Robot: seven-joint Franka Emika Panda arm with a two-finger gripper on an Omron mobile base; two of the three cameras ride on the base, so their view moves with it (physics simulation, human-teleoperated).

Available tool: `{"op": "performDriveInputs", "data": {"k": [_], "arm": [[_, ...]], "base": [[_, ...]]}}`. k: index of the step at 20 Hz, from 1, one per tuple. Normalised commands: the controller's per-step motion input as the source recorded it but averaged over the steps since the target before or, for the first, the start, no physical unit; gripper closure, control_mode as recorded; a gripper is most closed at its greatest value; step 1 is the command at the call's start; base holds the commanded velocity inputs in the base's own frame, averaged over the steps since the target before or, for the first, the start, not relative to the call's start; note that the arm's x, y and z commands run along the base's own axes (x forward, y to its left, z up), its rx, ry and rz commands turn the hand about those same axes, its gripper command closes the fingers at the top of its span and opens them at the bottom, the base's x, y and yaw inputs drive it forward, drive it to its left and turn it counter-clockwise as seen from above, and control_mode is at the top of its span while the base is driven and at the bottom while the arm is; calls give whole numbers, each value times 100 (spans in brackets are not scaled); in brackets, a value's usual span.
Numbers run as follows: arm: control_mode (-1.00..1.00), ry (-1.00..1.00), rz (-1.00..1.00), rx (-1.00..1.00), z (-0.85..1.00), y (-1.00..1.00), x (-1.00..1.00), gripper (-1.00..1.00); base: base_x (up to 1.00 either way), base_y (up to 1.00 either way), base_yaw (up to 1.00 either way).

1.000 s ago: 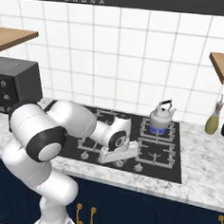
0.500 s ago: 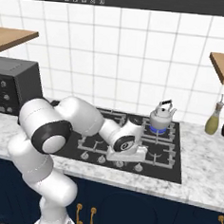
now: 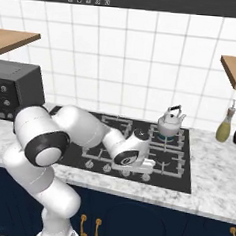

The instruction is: Turn off the rear right burner of the stove.

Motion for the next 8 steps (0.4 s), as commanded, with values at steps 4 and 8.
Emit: {"op": "performDriveInputs", "data": {"k": [4,8], "arm": [[-100,0,0,0,0,0,0,100],[-100,0,0,0,0,0,0,100]], "base": [[0,0,0],[0,0,0]]}}
